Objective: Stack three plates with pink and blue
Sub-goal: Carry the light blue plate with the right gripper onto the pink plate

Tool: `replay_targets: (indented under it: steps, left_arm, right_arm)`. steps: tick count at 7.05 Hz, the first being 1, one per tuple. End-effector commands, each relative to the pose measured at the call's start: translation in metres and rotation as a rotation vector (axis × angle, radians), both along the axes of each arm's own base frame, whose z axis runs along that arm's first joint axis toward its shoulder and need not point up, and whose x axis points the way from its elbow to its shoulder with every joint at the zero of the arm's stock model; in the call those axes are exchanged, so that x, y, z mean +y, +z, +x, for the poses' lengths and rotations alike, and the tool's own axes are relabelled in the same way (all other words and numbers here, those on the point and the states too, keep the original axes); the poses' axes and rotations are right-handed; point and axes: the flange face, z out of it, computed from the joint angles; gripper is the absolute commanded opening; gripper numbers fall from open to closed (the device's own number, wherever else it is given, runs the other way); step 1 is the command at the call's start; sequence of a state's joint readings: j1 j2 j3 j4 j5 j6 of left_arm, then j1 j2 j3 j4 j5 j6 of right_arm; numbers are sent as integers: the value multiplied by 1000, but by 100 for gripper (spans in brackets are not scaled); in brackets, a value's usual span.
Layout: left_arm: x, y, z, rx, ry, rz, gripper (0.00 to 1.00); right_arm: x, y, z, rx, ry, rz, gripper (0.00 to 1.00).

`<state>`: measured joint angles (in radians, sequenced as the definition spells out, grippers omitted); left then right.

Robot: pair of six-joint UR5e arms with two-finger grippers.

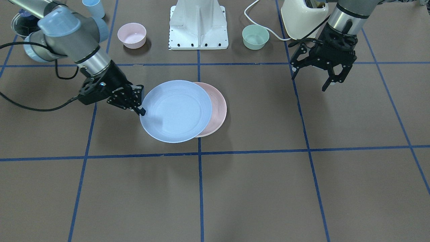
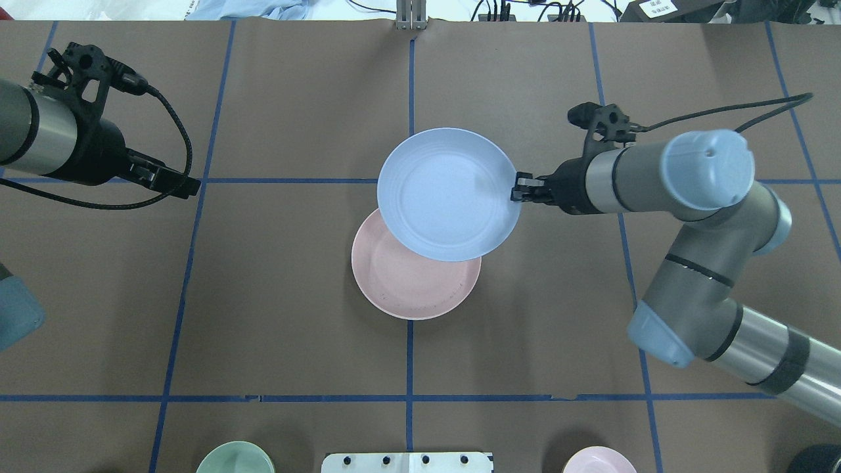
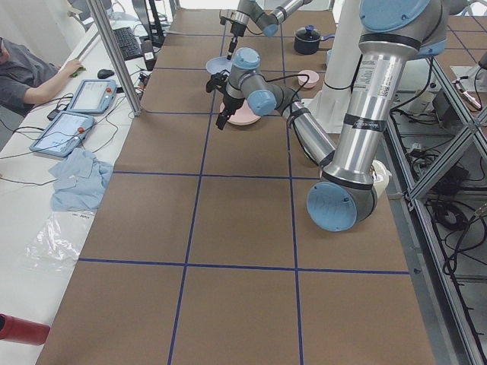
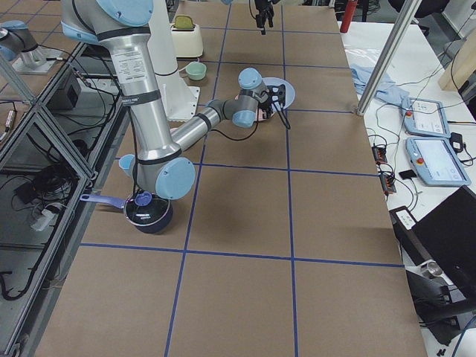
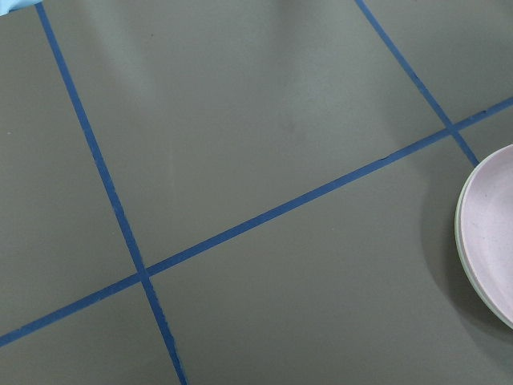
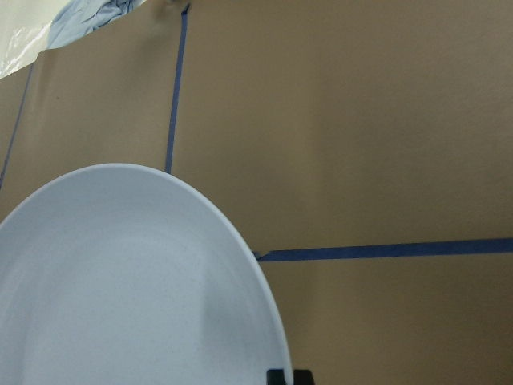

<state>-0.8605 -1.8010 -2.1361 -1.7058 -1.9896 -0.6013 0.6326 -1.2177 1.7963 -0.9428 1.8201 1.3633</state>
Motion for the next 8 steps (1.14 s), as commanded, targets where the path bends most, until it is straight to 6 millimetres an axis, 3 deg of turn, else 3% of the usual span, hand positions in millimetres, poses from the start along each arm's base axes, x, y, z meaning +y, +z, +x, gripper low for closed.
replay_targets:
  steps: [1, 3, 8]
  left_arm:
    - [0, 0, 0, 0, 1, -1, 100]
    - [0, 0, 0, -1, 0, -1, 100]
    - [0, 0, 0, 0, 0, 0, 100]
  right_arm:
    - [40, -26, -65, 55, 14, -14, 0]
    - [52, -26, -83, 102, 11, -22, 0]
    - [52, -12, -85, 205, 6, -71, 0]
